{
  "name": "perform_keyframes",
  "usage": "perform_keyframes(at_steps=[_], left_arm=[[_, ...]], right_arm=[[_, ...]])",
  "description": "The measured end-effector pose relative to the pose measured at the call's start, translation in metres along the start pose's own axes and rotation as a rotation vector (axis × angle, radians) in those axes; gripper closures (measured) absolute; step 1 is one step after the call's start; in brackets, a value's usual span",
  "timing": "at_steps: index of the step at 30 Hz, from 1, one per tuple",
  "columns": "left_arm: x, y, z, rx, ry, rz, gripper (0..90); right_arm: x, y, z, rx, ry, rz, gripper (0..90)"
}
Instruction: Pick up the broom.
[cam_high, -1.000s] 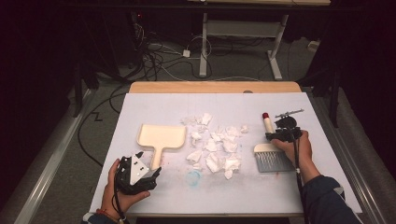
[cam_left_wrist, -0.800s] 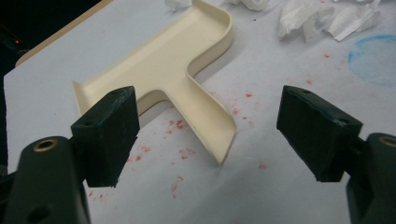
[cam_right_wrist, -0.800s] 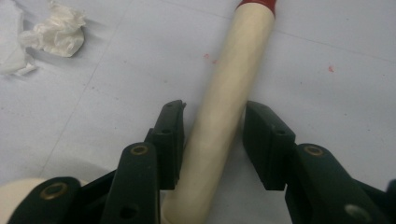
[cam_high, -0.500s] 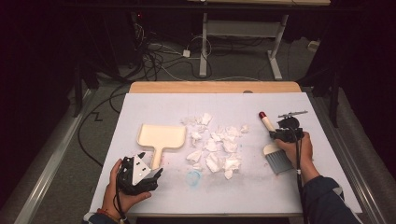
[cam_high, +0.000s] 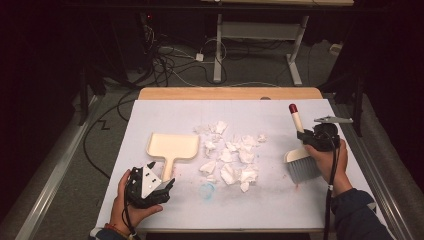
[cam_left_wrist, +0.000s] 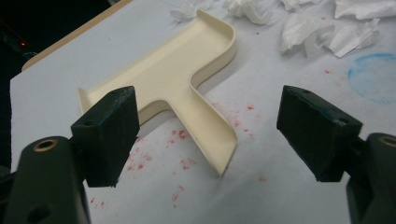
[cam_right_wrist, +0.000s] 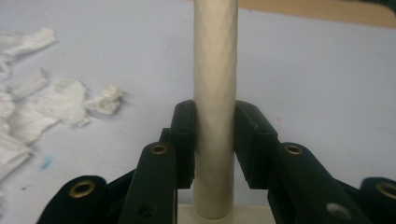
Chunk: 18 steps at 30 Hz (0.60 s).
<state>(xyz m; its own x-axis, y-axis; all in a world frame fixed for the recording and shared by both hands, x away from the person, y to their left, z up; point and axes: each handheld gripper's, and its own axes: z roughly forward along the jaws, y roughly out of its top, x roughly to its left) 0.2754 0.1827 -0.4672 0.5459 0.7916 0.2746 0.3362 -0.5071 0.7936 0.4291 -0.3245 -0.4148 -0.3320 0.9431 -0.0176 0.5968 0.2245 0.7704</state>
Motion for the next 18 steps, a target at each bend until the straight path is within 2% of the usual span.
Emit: perform_keyframes(at_steps=[1, 3, 4, 5, 9, 11, 13, 17, 18], left_arm=[[0.001, 0.001, 0.0, -0.01, 0.001, 0.011, 20.1], [-0.001, 0.002, 0.001, 0.0, 0.0, -0.002, 20.1], [-0.001, 0.002, 0.001, 0.0, 0.0, -0.002, 20.1], [0.0, 0.002, 0.002, -0.008, 0.002, -0.008, 20.1], [0.003, 0.007, 0.002, -0.024, 0.002, -0.041, 20.2], [0.004, 0.011, 0.002, -0.044, -0.002, -0.043, 20.8], [0.003, 0.022, 0.002, -0.094, -0.028, -0.018, 20.8], [-0.003, 0.034, 0.004, -0.114, -0.043, 0.008, 20.8], [-0.009, 0.04, 0.005, -0.117, -0.074, 0.011, 20.6]], right_arm=[[0.001, 0.001, -0.003, -0.018, 0.007, -0.008, 71.8], [0.003, 0.002, -0.013, -0.063, 0.021, -0.009, 71.8], [0.003, 0.002, -0.013, -0.063, 0.021, -0.009, 71.8], [0.005, 0.004, -0.021, -0.105, 0.035, -0.012, 71.8], [0.009, 0.007, -0.035, -0.166, 0.042, -0.012, 71.9], [0.011, 0.007, -0.041, -0.2, 0.049, -0.013, 72.1], [0.014, 0.008, -0.044, -0.216, 0.053, -0.011, 72.1], [0.023, 0.008, -0.052, -0.266, 0.063, -0.032, 72.1], [0.025, 0.009, -0.054, -0.28, 0.066, -0.031, 72.1]])
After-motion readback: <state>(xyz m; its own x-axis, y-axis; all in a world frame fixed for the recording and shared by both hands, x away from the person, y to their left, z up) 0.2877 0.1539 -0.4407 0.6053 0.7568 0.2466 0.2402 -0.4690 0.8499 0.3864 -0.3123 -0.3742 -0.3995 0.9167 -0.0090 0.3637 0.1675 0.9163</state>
